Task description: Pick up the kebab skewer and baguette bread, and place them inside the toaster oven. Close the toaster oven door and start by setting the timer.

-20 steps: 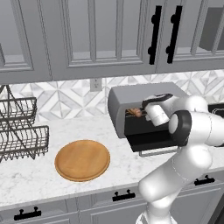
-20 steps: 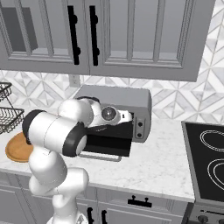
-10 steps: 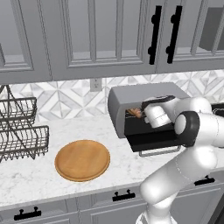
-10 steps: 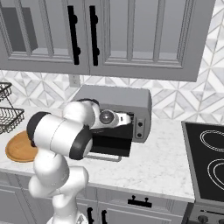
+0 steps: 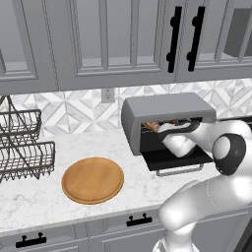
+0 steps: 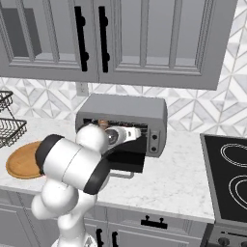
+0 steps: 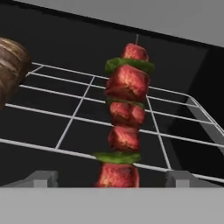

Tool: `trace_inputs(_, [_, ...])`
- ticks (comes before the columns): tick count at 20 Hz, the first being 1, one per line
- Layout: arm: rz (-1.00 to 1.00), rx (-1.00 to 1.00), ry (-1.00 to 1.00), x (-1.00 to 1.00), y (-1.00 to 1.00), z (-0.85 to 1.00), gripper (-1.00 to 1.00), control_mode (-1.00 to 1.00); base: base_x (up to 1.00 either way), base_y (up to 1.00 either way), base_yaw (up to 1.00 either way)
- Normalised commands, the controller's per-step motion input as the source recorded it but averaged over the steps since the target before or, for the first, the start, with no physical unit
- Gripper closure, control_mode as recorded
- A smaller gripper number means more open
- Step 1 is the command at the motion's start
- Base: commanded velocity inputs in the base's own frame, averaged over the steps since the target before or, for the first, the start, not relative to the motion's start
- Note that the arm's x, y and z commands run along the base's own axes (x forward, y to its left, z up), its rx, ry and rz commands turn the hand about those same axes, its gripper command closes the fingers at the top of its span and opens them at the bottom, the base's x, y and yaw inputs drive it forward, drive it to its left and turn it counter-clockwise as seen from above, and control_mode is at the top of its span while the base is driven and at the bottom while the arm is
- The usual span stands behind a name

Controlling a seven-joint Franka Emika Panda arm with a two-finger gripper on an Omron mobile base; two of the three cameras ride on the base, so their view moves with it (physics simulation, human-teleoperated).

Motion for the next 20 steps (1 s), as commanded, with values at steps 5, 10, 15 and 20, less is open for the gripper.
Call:
trace_inputs(5, [-0.02, 0.0, 0.04, -0.04, -0.14, 0.87, -1.0, -1.0, 0.0, 0.0, 0.0])
trace_inputs(10, [-0.08, 0.0, 0.14, -0.03, -0.18, 1.0, -1.0, -1.0, 0.0, 0.0, 0.0])
trace_inputs(15, [-0.09, 0.0, 0.22, -0.24, -0.05, 1.0, -1.0, -1.0, 0.0, 0.0, 0.0])
trace_inputs(20, [-0.08, 0.0, 0.35, -0.56, -0.01, 0.98, -1.0, -1.0, 0.0, 0.0, 0.0])
